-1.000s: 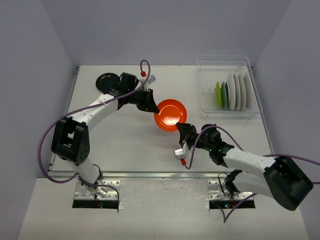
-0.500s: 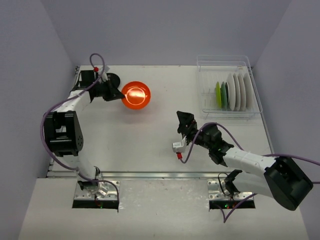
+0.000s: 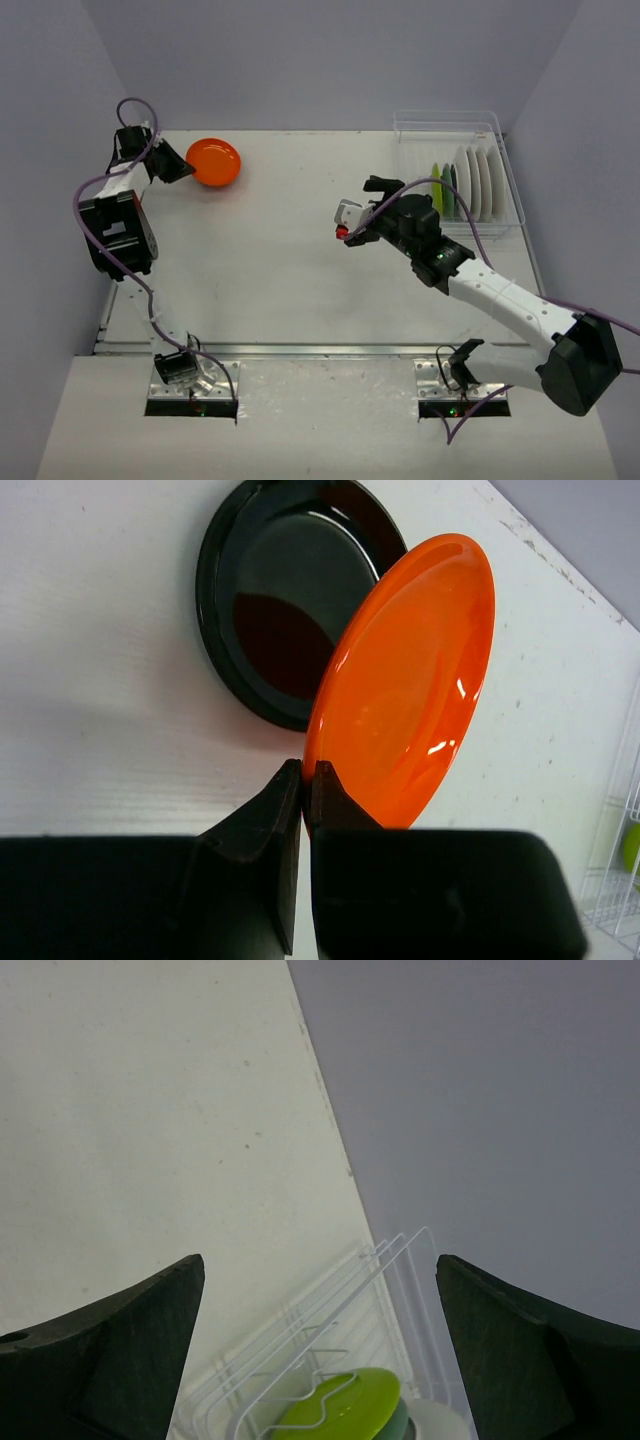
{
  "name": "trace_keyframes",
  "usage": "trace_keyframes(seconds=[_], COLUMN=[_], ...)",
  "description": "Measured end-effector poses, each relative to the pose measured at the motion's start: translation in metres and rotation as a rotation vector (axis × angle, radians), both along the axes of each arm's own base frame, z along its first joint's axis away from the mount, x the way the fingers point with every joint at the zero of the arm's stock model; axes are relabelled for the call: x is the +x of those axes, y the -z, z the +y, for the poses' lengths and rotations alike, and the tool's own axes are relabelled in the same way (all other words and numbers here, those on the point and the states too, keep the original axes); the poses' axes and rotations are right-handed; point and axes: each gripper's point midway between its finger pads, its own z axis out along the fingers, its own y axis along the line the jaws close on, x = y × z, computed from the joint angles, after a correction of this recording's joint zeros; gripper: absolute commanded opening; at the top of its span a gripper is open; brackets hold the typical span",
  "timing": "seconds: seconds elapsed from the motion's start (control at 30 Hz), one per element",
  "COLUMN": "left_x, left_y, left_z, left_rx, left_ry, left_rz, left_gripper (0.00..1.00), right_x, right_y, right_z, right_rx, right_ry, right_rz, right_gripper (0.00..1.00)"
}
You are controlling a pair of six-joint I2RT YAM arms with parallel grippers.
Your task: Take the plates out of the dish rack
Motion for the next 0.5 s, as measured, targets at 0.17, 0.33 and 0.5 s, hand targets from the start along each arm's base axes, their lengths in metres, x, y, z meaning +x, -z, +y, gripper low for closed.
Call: trace_keyframes(seconds=[0.17,0.33,0.5], left_x=[0.018,0.029,0.031], left_y=[0.016,0.031,0.040], left_z=[0.011,0.019,0.022], left_rx=[0.000,0.000,-0.008], left_ry=[-0.041,-0.078,-0.098], left_rz=[0.016,0.033,0.047], left_gripper=[0.00,0.00,0.06], right_x=[0.002,0.005,0.014], right_y=[0.027,0.047,0.033], right_z=[-0.007,-0.017,-0.022], right_rx=[0.032,0.050,0.129], right_ry=[0.076,0.157,0.218], right_rz=[0.179,0.333,0.379], right_gripper=[0.99,0.99,0.99])
